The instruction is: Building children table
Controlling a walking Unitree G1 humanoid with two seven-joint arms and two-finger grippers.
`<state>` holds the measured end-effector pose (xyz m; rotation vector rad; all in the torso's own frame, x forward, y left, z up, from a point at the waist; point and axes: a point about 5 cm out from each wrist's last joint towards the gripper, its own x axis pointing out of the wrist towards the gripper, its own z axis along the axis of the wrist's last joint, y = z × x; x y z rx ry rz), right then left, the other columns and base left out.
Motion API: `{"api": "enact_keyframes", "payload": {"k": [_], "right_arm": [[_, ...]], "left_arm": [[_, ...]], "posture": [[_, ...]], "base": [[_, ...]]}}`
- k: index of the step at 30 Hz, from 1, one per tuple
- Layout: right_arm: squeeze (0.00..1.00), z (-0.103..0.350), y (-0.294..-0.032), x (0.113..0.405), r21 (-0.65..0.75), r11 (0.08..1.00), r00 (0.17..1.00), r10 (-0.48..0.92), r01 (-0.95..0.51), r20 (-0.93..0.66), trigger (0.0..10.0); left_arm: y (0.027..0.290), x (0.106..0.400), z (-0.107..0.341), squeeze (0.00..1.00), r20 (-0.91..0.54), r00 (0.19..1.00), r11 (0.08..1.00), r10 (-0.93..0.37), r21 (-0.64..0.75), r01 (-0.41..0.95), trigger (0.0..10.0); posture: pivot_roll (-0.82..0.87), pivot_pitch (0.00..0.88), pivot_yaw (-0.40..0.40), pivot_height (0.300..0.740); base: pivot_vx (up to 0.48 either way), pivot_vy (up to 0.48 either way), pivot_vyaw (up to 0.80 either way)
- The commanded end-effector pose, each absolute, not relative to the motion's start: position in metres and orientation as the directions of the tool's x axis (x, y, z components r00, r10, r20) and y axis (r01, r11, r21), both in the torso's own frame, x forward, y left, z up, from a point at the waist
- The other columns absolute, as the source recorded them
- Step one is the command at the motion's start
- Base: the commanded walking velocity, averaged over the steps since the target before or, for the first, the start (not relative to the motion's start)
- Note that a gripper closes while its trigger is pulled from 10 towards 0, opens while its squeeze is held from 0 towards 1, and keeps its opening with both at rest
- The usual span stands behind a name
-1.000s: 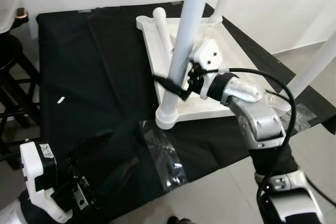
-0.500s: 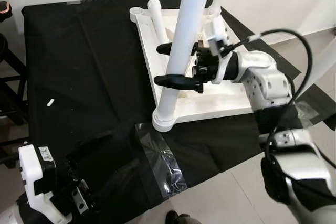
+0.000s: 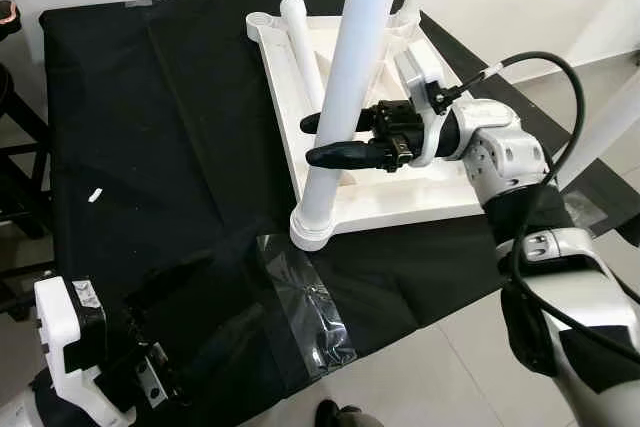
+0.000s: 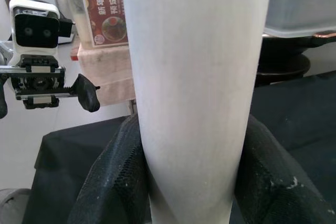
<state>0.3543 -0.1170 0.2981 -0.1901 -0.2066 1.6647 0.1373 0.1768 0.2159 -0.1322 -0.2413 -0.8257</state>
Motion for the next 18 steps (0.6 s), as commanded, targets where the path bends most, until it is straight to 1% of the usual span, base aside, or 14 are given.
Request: {"api": "enact_keyframes", "payload": {"k": [1, 2, 3, 4, 5, 6, 7, 8, 9, 10, 11, 12, 14, 18], "right_arm": [[0.0, 0.292, -0.123, 0.352, -0.259, -0.095, -0.097, 0.995, -0.961, -0.004, 0.0], [0.0, 0.288, -0.124, 0.351, -0.283, -0.051, -0.053, 0.999, -0.958, -0.002, 0.0], [0.0, 0.283, -0.124, 0.351, -0.298, 0.022, 0.02, 1.0, -0.954, 0.008, 0.0], [0.0, 0.283, -0.124, 0.351, -0.298, 0.022, 0.02, 1.0, -0.954, 0.008, 0.0], [0.0, 0.275, -0.119, 0.348, -0.287, 0.155, 0.149, 0.988, -0.945, 0.044, 0.0], [0.0, 0.269, -0.116, 0.346, -0.273, 0.249, 0.239, 0.969, -0.929, 0.069, 0.0], [0.0, 0.269, -0.116, 0.346, -0.273, 0.249, 0.239, 0.969, -0.929, 0.069, 0.0], [0.0, 0.256, -0.106, 0.345, -0.247, 0.465, 0.457, 0.885, -0.85, 0.094, 0.0], [0.0, 0.233, -0.101, 0.335, -0.19, 0.718, 0.717, 0.692, -0.669, 0.088, 0.0], [0.0, 0.233, -0.101, 0.335, -0.19, 0.718, 0.717, 0.692, -0.669, 0.088, 0.0], [0.0, 0.212, -0.095, 0.318, -0.168, 0.823, 0.828, 0.558, -0.543, 0.057, 0.0], [0.0, 0.197, -0.087, 0.299, -0.15, 0.883, 0.89, 0.454, -0.444, 0.035, 0.0], [0.0, 0.196, -0.084, 0.3, -0.145, 0.881, 0.887, 0.46, -0.451, 0.037, 0.0], [0.0, 0.205, -0.079, 0.311, -0.149, 0.88, 0.883, 0.464, -0.45, 0.074, 0.0]], "left_arm": [[0.175, 0.135, 0.216, 0.0, 0.243, 0.646, 0.664, -0.724, -0.01, 0.748, 10.0], [0.175, 0.136, 0.216, 0.0, 0.244, 0.645, 0.664, -0.724, -0.007, 0.748, 10.0], [0.176, 0.137, 0.216, 0.0, 0.247, 0.645, 0.665, -0.723, -0.004, 0.747, 10.0], [0.176, 0.137, 0.216, 0.0, 0.247, 0.645, 0.665, -0.723, -0.004, 0.747, 10.0], [0.176, 0.137, 0.217, 0.0, 0.249, 0.645, 0.666, -0.723, 0.002, 0.746, 10.0], [0.177, 0.138, 0.217, 0.0, 0.25, 0.645, 0.667, -0.722, 0.005, 0.745, 10.0], [0.177, 0.138, 0.217, 0.0, 0.25, 0.645, 0.667, -0.722, 0.005, 0.745, 10.0], [0.178, 0.138, 0.218, 0.0, 0.25, 0.646, 0.669, -0.721, 0.01, 0.743, 10.0], [0.179, 0.14, 0.219, 0.0, 0.254, 0.645, 0.67, -0.721, 0.012, 0.743, 10.0], [0.179, 0.14, 0.219, 0.0, 0.254, 0.645, 0.67, -0.721, 0.012, 0.743, 10.0], [0.18, 0.142, 0.219, 0.0, 0.255, 0.642, 0.668, -0.723, 0.017, 0.744, 10.0], [0.178, 0.144, 0.22, 0.0, 0.26, 0.632, 0.659, -0.73, 0.019, 0.752, 10.0], [0.176, 0.145, 0.219, 0.0, 0.262, 0.625, 0.652, -0.735, 0.02, 0.758, 10.0], [0.173, 0.149, 0.22, 0.0, 0.275, 0.614, 0.644, -0.74, 0.026, 0.764, 10.0]], "posture": [[0.18, 0.235, -0.134, 0.74], [0.18, 0.234, -0.135, 0.74], [0.18, 0.232, -0.133, 0.74], [0.18, 0.232, -0.133, 0.74], [0.17, 0.231, -0.137, 0.74], [0.17, 0.231, -0.137, 0.74], [0.17, 0.231, -0.137, 0.74], [0.17, 0.229, -0.134, 0.74], [0.15, 0.232, -0.126, 0.74], [0.15, 0.232, -0.126, 0.74], [0.14, 0.234, -0.117, 0.74], [0.13, 0.217, -0.109, 0.74], [0.13, 0.214, -0.108, 0.74], [0.13, 0.194, -0.113, 0.74]], "base": [[0.0, 0.0, 0.0], [0.0, 0.0, 0.0], [0.0, 0.0, 0.0], [0.0, 0.0, 0.0], [0.0, 0.0, 0.0], [0.0, 0.0, 0.0], [0.0, 0.0, 0.0], [0.0, 0.0, 0.0], [0.0, 0.0, 0.0], [0.0, 0.0, 0.0], [0.0, 0.0, 0.0], [0.0, 0.0, 0.0], [0.0, 0.0, 0.0], [0.0, 0.0, 0.0]]}}
